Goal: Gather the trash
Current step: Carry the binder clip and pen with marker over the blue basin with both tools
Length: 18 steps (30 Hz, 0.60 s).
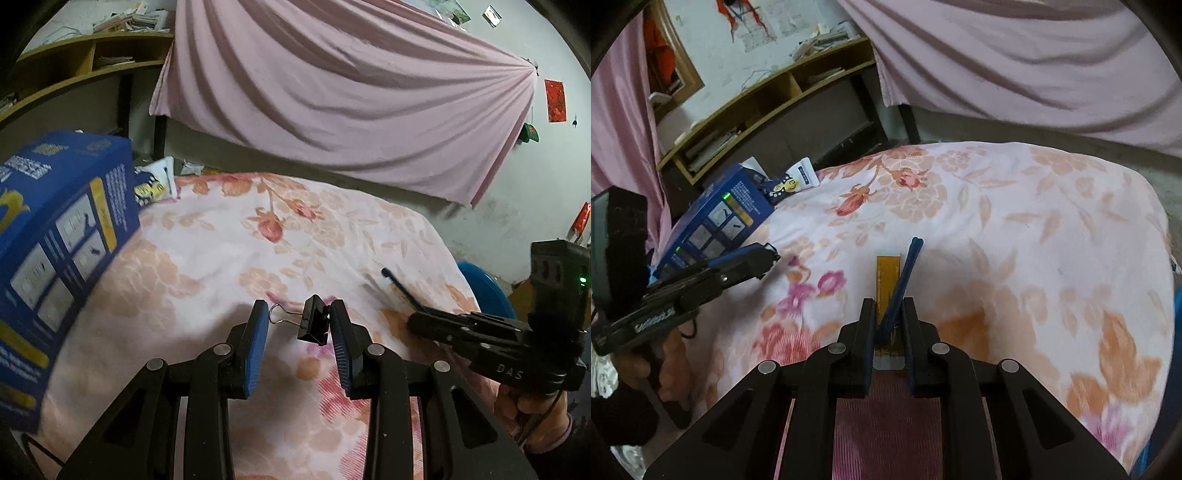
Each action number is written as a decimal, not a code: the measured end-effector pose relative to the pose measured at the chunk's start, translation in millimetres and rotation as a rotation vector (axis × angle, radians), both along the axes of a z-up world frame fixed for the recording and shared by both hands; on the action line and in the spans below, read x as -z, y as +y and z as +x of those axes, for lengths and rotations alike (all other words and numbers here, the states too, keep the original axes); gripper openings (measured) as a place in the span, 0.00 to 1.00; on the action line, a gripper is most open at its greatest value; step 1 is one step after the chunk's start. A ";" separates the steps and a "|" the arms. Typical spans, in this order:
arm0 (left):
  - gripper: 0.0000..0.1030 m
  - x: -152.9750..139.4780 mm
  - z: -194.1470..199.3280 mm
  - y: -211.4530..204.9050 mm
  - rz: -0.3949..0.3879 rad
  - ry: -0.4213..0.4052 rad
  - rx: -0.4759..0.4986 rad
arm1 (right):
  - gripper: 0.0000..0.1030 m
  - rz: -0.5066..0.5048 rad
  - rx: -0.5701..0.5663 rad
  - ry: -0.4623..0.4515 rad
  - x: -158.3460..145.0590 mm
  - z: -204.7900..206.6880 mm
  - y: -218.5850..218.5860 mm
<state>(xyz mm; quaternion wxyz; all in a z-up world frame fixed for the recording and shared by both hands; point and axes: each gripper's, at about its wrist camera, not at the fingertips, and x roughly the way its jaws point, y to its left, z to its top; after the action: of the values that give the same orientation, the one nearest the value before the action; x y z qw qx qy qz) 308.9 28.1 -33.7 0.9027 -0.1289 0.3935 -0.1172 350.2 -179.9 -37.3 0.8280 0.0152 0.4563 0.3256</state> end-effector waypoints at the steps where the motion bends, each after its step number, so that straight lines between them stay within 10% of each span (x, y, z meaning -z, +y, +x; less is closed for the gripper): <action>1: 0.28 -0.1 -2.0 -3.6 0.006 -0.002 0.004 | 0.11 0.001 0.008 -0.008 -1.6 -4.1 -2.7; 18: 0.28 -9.1 -29.0 -44.4 0.036 -0.059 0.045 | 0.11 -0.053 0.116 -0.117 -23.6 -61.4 -42.4</action>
<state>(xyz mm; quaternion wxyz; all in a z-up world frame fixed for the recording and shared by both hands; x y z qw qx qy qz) 279.8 -16.3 -24.6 0.9132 -0.1004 0.3715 -0.1340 288.8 -222.3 -13.7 0.8709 0.0006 0.4139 0.2651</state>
